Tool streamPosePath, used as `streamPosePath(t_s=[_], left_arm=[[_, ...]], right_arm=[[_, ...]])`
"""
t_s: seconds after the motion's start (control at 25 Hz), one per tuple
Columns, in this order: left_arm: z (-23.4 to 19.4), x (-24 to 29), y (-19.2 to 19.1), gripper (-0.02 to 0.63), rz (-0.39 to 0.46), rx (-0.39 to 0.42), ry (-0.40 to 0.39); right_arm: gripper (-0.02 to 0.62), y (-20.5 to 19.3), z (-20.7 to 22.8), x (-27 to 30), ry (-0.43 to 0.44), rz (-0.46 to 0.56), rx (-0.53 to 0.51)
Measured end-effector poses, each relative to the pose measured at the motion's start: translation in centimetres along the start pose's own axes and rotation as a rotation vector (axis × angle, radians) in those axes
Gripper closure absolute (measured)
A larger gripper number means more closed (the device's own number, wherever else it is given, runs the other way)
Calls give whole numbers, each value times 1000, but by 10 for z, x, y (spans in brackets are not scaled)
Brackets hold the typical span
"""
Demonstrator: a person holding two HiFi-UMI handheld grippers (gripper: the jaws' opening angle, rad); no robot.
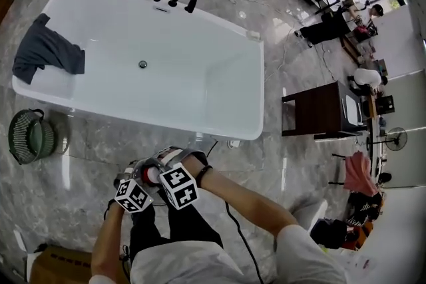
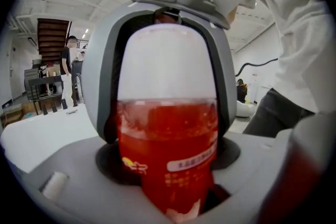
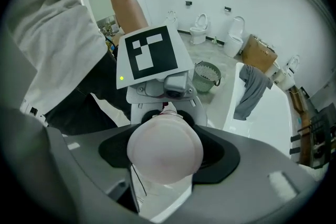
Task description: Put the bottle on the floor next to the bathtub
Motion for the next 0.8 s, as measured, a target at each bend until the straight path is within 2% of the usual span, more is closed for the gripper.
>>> streamPosePath(t_s=[0.16, 0.32, 0.48, 0.8], left_arm=[[-5, 5, -36, 258, -49, -27, 6], [-25, -6, -60, 250, -83, -83, 52], [-44, -25, -76, 251, -83, -191, 140], [-53, -37, -84, 252, -65, -318, 280]], right_arm=[[304, -9, 10, 33, -5, -23, 24], [304, -33, 26, 55, -22, -73, 92], [304, -70, 38, 83, -42, -99, 246], [304, -137, 60, 134, -129, -53, 580]])
Point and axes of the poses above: the fingertips, and each gripper's own axes: x forward along the fingers, z to its right, y out of its top, the point moved 3 cm from there along -x, backward along the fingers, and after that the axes turned 14 degrees about y, right-handed, at the moved point
